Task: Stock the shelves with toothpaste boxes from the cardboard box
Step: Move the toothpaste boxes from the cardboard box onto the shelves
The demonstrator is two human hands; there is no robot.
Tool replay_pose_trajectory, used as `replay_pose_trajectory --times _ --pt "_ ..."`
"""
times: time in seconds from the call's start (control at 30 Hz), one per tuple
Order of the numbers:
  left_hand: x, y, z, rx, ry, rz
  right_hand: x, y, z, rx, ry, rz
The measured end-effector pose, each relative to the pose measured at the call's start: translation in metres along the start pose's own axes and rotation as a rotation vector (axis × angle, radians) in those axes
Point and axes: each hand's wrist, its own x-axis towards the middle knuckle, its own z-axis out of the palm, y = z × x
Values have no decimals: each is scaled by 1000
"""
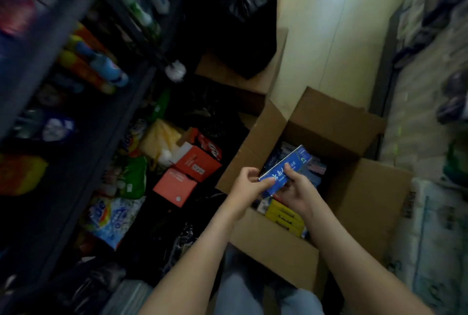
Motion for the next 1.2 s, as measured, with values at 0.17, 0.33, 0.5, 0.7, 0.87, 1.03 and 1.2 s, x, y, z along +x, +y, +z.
replay_pose_trajectory --times 0.17,0.33,0.5,0.7,0.87,1.03,1.2 --pt "-77 54 -33 -299 67 38 -75 -38 62 -69 -202 -99" --pt "-129 94 -65 -497 235 245 -124 -66 120 -190 -305 -193" --pt "-172 117 -94 -575 413 384 -147 -63 169 -264 -404 -213" --pt "-210 110 -126 -688 729 440 -166 -36 213 -432 -569 -177" --pt "-242 94 -163 -656 895 475 -165 -21 249 -421 -615 -241" --pt "-251 76 -207 -640 977 481 -160 -13 292 -779 -652 -391" --pt "-232 75 -259 -312 1192 325 -137 6 350 -912 -603 -544"
